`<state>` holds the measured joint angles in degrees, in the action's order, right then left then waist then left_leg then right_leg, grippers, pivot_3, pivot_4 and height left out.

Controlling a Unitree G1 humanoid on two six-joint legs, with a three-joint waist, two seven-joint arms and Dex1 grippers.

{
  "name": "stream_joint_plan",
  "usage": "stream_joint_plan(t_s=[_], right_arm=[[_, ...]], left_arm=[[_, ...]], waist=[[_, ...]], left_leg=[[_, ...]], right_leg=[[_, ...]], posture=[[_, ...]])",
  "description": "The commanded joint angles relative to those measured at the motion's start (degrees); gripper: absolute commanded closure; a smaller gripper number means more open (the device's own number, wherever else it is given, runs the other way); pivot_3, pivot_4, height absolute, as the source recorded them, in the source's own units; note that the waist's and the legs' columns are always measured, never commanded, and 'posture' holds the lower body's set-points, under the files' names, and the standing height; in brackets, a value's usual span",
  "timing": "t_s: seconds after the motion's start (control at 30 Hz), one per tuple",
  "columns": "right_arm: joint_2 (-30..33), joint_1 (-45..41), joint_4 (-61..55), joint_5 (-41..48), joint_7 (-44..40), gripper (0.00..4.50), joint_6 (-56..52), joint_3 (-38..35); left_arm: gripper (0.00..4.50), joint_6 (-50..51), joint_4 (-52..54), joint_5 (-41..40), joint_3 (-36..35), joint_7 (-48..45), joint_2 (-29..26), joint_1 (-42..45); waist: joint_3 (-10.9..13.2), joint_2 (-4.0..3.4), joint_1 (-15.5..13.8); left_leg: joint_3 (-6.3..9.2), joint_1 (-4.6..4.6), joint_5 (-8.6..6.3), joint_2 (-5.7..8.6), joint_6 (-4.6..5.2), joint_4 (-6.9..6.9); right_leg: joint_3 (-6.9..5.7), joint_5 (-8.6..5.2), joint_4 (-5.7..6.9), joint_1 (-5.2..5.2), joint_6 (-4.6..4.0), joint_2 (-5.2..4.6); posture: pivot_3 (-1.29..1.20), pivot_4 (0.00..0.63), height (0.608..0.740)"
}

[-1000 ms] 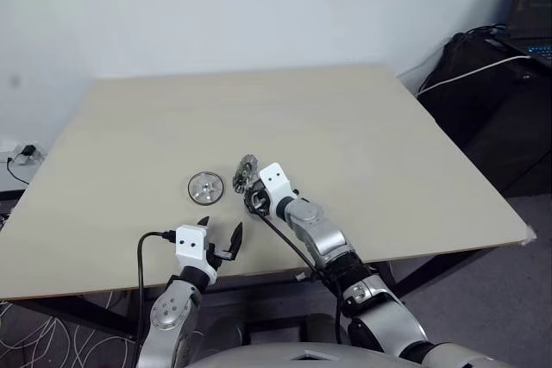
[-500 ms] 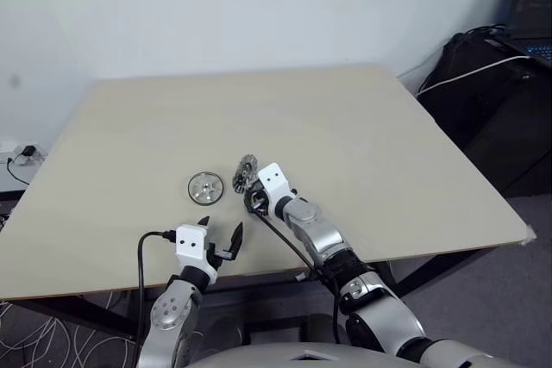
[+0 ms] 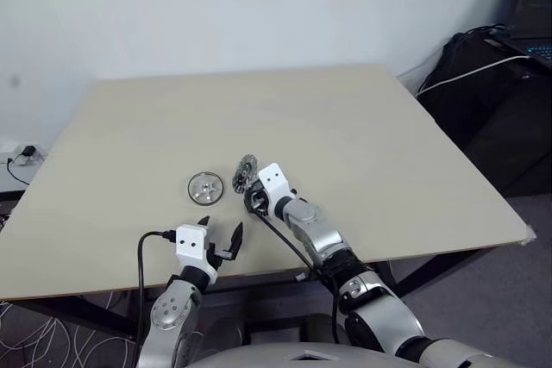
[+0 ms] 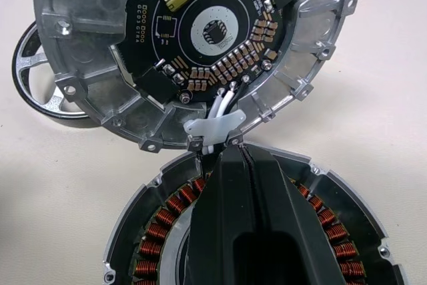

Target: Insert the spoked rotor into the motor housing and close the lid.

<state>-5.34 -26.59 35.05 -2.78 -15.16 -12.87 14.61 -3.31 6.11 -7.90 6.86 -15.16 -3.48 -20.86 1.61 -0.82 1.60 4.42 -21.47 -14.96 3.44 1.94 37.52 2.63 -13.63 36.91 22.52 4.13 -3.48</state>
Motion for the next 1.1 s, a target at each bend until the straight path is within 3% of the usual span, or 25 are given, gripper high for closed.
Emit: stream_joint_plan(t_s=[0.03,0.43,1.1], right_arm=[[-0.03,-0.16,-3.34,0.97,-0.4,4.48,0.19,-1.49],[1.86,5.51,-11.42,0.41,-1.23,4.48,-3.46,-0.43],[0.23,2.27,-5.37,-1.58,-1.7,4.48,-3.0,1.94]], left_arm=[[0.0,-1.3,1.8,-0.39,-0.01,-0.16,0.23,0.55],[0.0,-0.96,1.59,-0.52,0.29,-0.38,0.23,0.72],[0.0,-0.86,2.02,-0.5,0.16,-0.09,0.12,0.33]], waist=[[0.0,0.0,-0.02],[0.0,0.0,-0.02],[-0.01,0.0,0.02]], left_leg=[[0.0,0.0,0.0,0.0,0.0,0.0],[0.0,0.0,0.0,0.0,0.0,-0.02],[0.0,0.03,0.01,0.0,-0.01,-0.02]], right_leg=[[0.0,0.0,0.0,0.0,0.0,0.0],[0.0,-0.01,-0.01,0.0,-0.01,0.0],[0.0,-0.01,0.0,-0.01,-0.01,0.01]], posture=[[0.0,0.0,0.74],[0.0,0.0,0.74],[0.0,0.0,0.74]])
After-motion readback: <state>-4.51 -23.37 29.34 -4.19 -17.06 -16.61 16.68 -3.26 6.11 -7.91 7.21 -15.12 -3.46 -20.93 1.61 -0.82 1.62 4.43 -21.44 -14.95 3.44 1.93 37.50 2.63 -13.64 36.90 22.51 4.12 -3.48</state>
